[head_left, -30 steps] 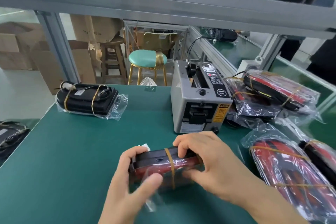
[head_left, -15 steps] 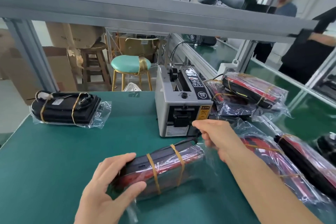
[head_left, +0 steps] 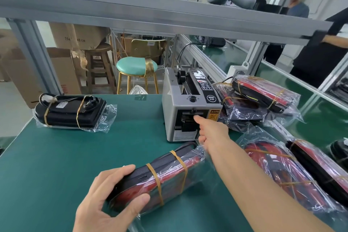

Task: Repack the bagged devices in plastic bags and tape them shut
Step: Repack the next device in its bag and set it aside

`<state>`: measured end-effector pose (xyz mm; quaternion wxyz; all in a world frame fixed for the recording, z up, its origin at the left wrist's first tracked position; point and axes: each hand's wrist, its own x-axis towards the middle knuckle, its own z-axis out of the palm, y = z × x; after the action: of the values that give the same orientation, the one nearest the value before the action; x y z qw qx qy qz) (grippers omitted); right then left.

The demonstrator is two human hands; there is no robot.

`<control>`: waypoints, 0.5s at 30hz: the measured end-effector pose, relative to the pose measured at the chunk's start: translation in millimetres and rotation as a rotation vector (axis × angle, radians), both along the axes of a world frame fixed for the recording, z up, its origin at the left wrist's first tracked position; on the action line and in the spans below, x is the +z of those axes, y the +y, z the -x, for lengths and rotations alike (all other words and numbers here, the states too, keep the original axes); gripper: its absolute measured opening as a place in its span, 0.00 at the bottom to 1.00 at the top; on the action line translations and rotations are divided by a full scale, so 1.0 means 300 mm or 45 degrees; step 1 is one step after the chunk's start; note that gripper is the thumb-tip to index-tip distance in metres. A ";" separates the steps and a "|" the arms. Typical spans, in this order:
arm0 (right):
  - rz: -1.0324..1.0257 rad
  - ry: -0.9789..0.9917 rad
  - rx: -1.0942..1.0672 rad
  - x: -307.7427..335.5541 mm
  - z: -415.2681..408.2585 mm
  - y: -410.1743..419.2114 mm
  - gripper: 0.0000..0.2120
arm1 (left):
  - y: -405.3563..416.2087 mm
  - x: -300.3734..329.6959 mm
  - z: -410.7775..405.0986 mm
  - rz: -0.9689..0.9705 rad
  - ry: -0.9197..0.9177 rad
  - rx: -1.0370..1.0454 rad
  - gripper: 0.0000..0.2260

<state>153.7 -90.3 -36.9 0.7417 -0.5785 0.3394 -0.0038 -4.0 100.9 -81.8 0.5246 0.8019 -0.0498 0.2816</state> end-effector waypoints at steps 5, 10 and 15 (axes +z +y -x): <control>-0.084 0.000 -0.082 0.005 0.006 0.031 0.12 | -0.003 -0.005 0.005 0.010 -0.018 0.001 0.22; -0.280 -0.144 0.183 0.040 0.064 -0.042 0.15 | -0.034 -0.018 0.010 0.049 -0.038 0.041 0.23; -0.120 -0.186 0.426 0.097 0.137 -0.117 0.14 | -0.086 -0.025 0.008 0.137 -0.024 0.084 0.25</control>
<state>112.6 -125.4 -7.8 0.7809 -0.5898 0.1834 0.0935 -6.4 74.9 -89.2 0.5569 0.7710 -0.0130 0.3087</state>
